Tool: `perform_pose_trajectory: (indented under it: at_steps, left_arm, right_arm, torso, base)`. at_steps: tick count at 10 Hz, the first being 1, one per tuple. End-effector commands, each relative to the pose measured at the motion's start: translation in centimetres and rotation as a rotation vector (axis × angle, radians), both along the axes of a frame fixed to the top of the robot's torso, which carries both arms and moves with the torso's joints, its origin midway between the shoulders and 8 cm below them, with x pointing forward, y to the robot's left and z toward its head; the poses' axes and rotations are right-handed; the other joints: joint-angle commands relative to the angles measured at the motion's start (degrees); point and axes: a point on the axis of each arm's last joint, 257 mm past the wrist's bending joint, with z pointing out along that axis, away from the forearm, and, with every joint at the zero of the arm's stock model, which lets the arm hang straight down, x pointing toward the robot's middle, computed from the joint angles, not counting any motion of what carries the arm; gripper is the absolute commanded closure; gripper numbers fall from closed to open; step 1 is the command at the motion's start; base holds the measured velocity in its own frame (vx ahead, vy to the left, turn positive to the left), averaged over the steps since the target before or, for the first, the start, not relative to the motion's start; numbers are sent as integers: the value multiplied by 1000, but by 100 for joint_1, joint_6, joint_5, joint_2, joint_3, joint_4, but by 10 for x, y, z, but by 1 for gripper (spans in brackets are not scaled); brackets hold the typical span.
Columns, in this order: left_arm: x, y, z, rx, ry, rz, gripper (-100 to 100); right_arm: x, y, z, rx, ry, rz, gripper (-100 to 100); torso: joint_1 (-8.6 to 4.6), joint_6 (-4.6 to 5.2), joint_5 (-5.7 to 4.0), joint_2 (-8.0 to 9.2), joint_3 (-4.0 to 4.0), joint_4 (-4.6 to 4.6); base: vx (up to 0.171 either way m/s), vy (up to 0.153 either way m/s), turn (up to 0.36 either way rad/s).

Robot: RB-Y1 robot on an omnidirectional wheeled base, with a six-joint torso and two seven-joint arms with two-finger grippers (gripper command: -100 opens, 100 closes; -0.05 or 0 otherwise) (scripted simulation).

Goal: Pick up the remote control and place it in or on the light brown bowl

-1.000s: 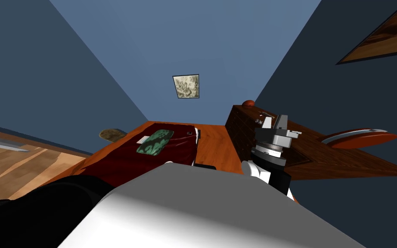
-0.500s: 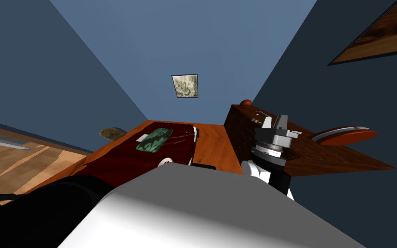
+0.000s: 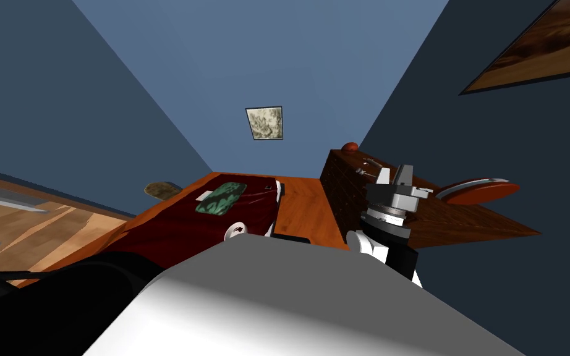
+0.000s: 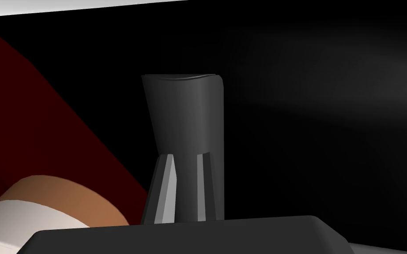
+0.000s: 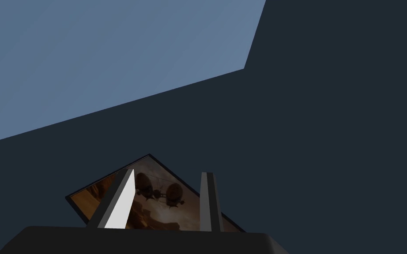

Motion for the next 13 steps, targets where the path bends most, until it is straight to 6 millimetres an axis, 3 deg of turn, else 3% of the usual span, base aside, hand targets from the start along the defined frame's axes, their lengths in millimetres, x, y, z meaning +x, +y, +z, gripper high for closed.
perform_pose_trajectory:
  at_steps: [1, 8, 13]
  left_arm:
    - [9, 4, 7, 2, -22, 0, 100]
    - [29, 26, 36, 28, -73, -7, 100]
    - [12, 53, 57, 84, -48, -12, 100]
  right_arm:
    - [0, 0, 0, 0, 0, 0, 0]
    - [0, 0, 0, 0, 0, 0, 0]
    - [0, 0, 0, -1, 0, 0, 0]
  torso:
    - [0, 0, 0, 0, 0, 0]
    - [25, 4, 0, -29, -16, -5]
    - [87, 10, 9, -114, -63, -19]
  base:
    - [-63, -80, 2]
    - [-14, -34, 11]
    - [163, 94, 47]
